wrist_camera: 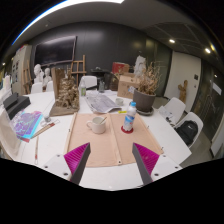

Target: Pour water

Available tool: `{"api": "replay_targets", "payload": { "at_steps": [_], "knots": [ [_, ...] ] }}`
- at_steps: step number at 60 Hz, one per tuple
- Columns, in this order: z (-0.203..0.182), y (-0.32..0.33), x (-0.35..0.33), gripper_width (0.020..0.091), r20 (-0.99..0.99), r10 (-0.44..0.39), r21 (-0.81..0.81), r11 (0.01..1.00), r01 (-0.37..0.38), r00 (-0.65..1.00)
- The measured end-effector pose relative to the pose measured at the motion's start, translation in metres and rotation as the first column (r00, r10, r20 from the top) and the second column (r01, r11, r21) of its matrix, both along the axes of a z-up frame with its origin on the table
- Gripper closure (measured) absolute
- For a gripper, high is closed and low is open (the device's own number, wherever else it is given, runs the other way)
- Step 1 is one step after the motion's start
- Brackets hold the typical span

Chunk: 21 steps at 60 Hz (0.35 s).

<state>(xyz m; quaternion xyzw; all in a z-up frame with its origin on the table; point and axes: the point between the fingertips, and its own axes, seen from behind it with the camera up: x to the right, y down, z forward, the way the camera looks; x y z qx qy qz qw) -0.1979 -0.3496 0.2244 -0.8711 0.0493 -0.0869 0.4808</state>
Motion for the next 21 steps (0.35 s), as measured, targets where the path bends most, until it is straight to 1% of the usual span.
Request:
{"api": "replay_targets", "payload": {
  "at_steps": [13, 21],
  "knots": [
    [0.0, -0.015, 0.011, 0.0252, 0.023, -0.024, -0.009, 1.0, 0.024, 0.999],
    [-0.001, -0.017, 0.021, 0.025, 0.029, -0.026, -0.012, 1.0, 0.026, 0.999]
  ]
}}
